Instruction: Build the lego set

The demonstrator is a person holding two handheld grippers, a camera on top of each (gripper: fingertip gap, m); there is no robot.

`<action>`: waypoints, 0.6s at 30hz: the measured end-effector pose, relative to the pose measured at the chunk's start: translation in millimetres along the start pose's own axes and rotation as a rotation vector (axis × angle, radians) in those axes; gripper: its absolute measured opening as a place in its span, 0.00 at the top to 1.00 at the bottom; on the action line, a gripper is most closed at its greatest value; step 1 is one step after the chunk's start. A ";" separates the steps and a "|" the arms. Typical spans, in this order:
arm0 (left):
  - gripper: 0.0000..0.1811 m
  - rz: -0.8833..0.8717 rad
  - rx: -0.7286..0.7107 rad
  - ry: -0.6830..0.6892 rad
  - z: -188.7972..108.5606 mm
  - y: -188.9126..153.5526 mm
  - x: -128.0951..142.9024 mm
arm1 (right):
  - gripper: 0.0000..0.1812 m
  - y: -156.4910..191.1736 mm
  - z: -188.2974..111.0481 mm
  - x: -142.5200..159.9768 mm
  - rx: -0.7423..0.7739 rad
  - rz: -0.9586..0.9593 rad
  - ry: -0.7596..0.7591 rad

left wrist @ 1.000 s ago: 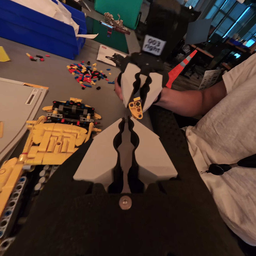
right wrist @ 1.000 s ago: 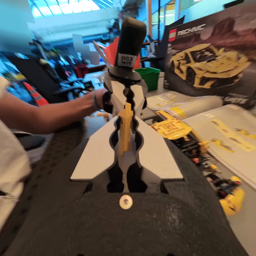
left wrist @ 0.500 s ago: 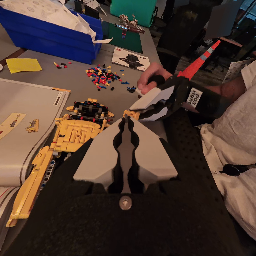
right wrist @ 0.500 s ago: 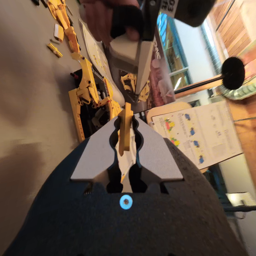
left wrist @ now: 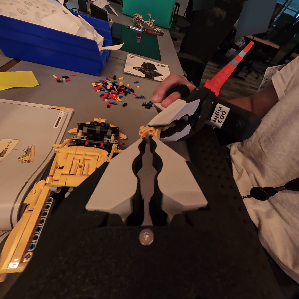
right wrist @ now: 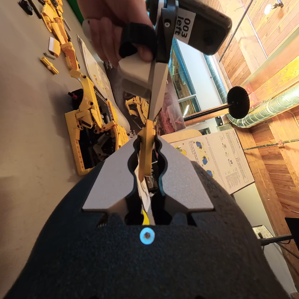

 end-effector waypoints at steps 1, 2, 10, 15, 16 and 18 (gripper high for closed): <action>0.98 -0.006 0.005 -0.002 0.2 0.2 0.2 | 0.92 0.4 0.3 -0.2 0.002 -0.008 0.000; 0.98 -0.010 0.013 0.000 0.7 0.2 1.2 | 0.92 0.9 0.4 -0.7 0.003 -0.019 -0.002; 0.98 -0.034 0.030 -0.007 1.9 2.9 3.2 | 0.92 2.6 1.9 0.9 0.004 -0.050 0.007; 0.98 -0.037 0.027 -0.021 -1.2 3.8 0.9 | 0.92 1.8 2.1 3.4 0.002 -0.037 0.015; 0.98 -0.037 0.026 -0.026 -1.9 4.0 0.3 | 0.92 2.7 2.3 3.4 -0.003 -0.035 0.015; 0.98 -0.039 0.028 -0.026 -2.5 3.6 0.0 | 0.92 3.4 2.4 3.2 -0.004 -0.038 0.016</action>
Point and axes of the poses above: each gripper's, where its closed fingertips meet, z out along the fingers, x out of its underside, y = z × x across the jaws, the point moved 2 cm from there along -z, back along the fingers, and after that the axes turned 1 degree about -y, right-handed, at the moved point
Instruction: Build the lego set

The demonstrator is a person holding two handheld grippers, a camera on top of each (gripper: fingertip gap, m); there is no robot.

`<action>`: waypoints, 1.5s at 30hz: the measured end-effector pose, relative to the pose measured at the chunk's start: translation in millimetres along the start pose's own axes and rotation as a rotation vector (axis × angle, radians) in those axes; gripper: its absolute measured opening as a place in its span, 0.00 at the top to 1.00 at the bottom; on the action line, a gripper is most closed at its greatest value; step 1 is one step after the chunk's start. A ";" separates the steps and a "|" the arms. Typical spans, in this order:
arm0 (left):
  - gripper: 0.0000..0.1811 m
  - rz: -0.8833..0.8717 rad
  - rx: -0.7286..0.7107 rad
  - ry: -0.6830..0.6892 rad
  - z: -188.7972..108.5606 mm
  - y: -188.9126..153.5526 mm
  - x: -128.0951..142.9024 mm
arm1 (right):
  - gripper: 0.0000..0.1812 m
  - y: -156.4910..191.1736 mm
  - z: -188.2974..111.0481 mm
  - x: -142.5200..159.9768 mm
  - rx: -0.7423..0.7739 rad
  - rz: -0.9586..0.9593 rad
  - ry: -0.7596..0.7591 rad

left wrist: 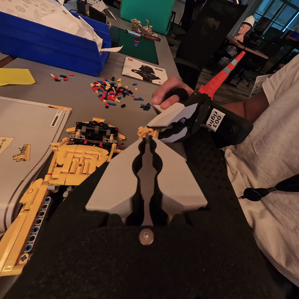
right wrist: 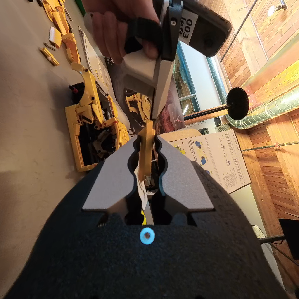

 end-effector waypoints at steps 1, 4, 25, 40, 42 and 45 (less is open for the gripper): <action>0.98 -0.001 0.005 -0.001 0.1 -0.8 -0.2 | 0.92 -0.4 0.2 -0.3 0.003 -0.002 0.000; 0.98 -0.001 0.015 0.001 1.6 -3.0 -0.2 | 0.92 1.6 1.1 0.4 -0.002 -0.017 0.009; 0.98 -0.022 0.032 0.028 2.5 -4.0 4.5 | 0.92 3.3 1.4 0.4 -0.003 -0.040 0.017; 0.98 -0.045 0.043 0.011 4.2 -3.8 3.1 | 0.92 2.9 0.0 -2.3 0.000 -0.038 0.006; 0.98 -0.083 0.070 -0.009 3.5 -5.2 0.4 | 0.92 -0.2 -0.9 -3.8 0.015 -0.029 -0.001; 0.98 -0.154 0.078 -0.032 4.4 -2.5 -2.1 | 0.92 -2.6 0.2 -1.7 0.019 0.013 0.015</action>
Point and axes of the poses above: each gripper's, where its closed fingertips meet, z out along the fingers, x out of its underside, y = z × x across the jaws, the point moved 2 cm from there along -z, back along the fingers, and after that the axes turned 1 degree about -y, right-handed, at the moved point
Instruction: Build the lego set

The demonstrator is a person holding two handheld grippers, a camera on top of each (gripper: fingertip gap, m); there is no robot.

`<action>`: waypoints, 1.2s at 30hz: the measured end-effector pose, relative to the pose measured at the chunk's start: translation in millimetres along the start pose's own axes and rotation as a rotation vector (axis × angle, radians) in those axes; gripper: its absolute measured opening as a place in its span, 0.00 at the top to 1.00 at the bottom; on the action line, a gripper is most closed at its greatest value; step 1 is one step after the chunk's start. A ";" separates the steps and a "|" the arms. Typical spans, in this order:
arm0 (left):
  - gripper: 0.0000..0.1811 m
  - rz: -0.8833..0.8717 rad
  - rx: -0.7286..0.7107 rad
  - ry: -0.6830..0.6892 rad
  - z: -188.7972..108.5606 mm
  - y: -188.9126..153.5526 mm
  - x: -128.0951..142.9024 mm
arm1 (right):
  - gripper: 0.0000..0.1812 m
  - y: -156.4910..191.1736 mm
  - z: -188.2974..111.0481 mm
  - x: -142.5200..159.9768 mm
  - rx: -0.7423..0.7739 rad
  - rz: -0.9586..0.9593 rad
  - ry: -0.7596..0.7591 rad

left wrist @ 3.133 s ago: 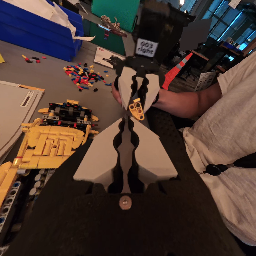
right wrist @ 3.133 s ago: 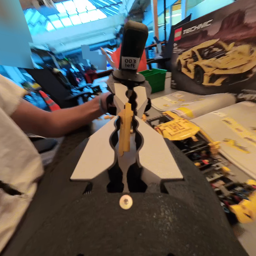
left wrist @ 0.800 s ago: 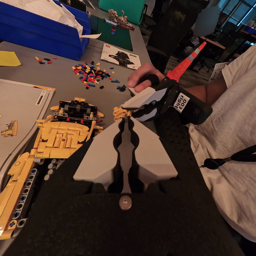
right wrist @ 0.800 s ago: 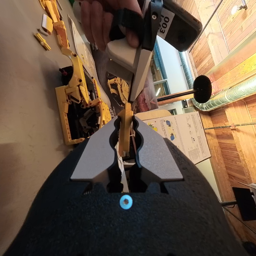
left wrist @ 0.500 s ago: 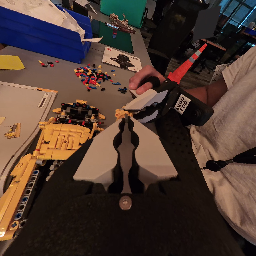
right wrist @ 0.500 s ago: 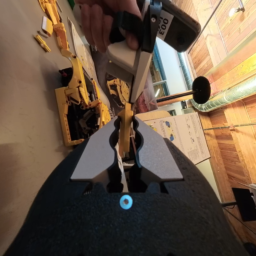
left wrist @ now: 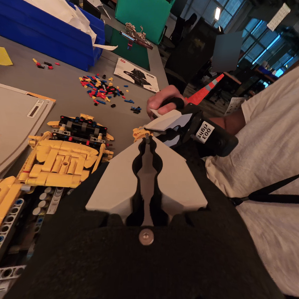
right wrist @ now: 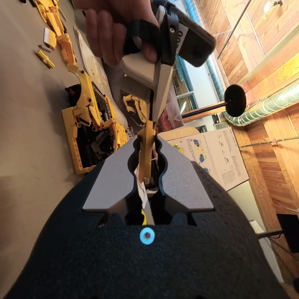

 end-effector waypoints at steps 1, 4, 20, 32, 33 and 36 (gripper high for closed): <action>0.98 -0.030 -0.006 -0.008 1.1 2.3 -0.9 | 0.92 -0.2 0.7 2.1 -0.001 0.012 0.019; 0.98 -0.160 0.007 -0.055 4.5 7.3 -4.8 | 0.92 -3.0 2.1 7.1 0.015 0.007 0.069; 0.87 -0.197 0.042 -0.136 7.5 6.1 -15.9 | 0.92 -11.5 2.0 8.6 0.028 0.151 0.027; 0.90 -0.102 0.007 -0.203 -11.6 2.8 -29.5 | 0.92 -21.7 0.0 14.9 0.051 0.277 0.017; 0.91 -0.099 0.007 -0.203 -11.1 3.0 -29.3 | 0.92 -21.3 0.1 14.5 0.050 0.275 0.016; 0.95 -0.085 -0.003 -0.185 -7.9 3.7 -26.2 | 0.92 -19.2 0.2 13.4 0.042 0.261 0.015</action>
Point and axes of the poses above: each gripper's, where its closed fingertips meet, z out along the fingers, x out of its underside, y = z × x across the jaws, the point moved 2 cm from there along -z, back along the fingers, and after that the axes turned 1 degree about -y, right-handed, at the moved point
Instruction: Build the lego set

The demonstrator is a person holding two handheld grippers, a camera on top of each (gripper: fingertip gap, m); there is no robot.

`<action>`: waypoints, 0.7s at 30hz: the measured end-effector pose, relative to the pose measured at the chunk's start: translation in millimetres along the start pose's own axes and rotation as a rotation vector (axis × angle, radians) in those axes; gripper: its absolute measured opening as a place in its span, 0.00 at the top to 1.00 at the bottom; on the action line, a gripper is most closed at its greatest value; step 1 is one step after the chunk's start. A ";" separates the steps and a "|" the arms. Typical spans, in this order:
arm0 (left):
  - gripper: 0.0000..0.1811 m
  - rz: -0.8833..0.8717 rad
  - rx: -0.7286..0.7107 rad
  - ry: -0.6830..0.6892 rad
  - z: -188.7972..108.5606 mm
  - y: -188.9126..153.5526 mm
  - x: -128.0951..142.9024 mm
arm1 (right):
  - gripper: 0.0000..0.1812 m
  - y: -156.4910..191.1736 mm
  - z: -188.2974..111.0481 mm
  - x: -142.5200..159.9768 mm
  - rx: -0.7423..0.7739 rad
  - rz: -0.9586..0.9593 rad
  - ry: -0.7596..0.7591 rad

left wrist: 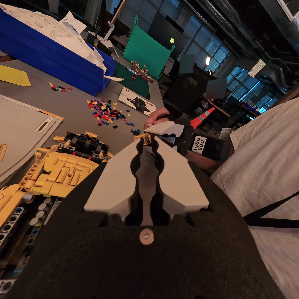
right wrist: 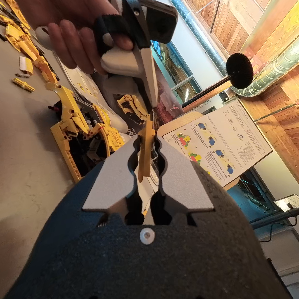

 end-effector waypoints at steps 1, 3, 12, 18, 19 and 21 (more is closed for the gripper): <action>0.96 0.005 0.002 0.007 1.2 -0.5 1.3 | 0.92 0.6 0.0 -0.7 -0.002 -0.005 -0.002; 0.97 0.014 0.003 0.016 3.4 -1.4 3.2 | 0.92 1.8 0.1 -2.0 -0.005 -0.010 -0.006; 0.97 -0.002 0.023 0.042 6.6 -3.8 8.2 | 0.92 4.8 -1.3 -8.3 -0.019 -0.017 -0.031; 0.98 -0.013 0.035 0.043 9.1 -3.3 10.3 | 0.92 5.7 -2.4 -5.7 -0.040 0.012 -0.021; 0.98 -0.017 0.040 0.044 9.1 -3.4 10.5 | 0.92 6.1 -2.8 -6.0 -0.042 0.014 -0.024; 0.98 -0.027 0.052 0.035 9.7 -3.5 9.7 | 0.92 5.4 -3.3 -6.1 -0.055 0.058 -0.035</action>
Point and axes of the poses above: each gripper's, where its closed fingertips meet, z out along the fingers, x out of its underside, y = z × x across the jaws, the point moved 2 cm from there along -z, back along the fingers, and after that the axes turned 1 degree about -y, right-handed, at the moved point
